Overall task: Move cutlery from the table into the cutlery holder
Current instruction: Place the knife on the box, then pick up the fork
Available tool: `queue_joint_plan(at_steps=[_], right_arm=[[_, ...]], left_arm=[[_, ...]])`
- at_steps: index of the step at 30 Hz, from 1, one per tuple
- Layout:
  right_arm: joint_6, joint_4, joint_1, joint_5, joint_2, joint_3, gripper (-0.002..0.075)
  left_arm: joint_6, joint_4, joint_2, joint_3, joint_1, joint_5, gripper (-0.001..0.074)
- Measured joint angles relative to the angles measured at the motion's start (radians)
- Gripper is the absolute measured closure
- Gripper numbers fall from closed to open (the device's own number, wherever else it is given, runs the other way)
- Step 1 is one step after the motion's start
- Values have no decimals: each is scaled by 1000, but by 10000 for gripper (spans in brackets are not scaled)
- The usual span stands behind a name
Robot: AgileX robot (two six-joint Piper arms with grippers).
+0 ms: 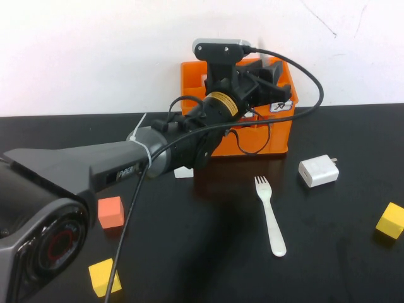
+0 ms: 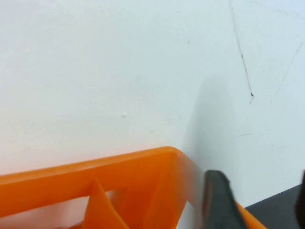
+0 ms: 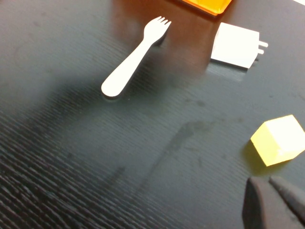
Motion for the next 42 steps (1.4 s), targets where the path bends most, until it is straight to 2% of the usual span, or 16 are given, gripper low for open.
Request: queue_joint_plan(at_steps=[2, 4, 6, 8, 12, 15, 22, 25, 30, 36, 42], right_arm=[[0, 0, 0, 0, 0, 0, 728], [0, 0, 0, 0, 0, 0, 728], [0, 0, 0, 0, 0, 0, 728], [0, 0, 0, 0, 0, 0, 728], [0, 5, 0, 0, 0, 0, 728], [0, 11, 0, -2, 0, 0, 728], [0, 21, 0, -5, 0, 0, 728], [0, 29, 0, -5, 0, 0, 728], [0, 58, 0, -16, 0, 0, 728], [0, 106, 0, -31, 6, 19, 728], [-50, 186, 0, 38, 57, 19, 728]], left_arm=[[11, 0, -7, 0, 0, 4, 384], [31, 0, -22, 0, 0, 22, 386], [71, 0, -49, 0, 0, 72, 428], [145, 0, -92, 0, 0, 161, 503], [272, 0, -199, 0, 0, 406, 653], [296, 0, -306, 0, 0, 615, 713], [294, -2, -506, 0, 13, 1152, 733], [279, -6, -581, 17, 38, 1297, 735], [259, -14, -744, 161, 82, 1352, 735], [223, -19, -1003, 462, 96, 1311, 736], [181, -35, -1248, 744, 98, 1288, 736]])
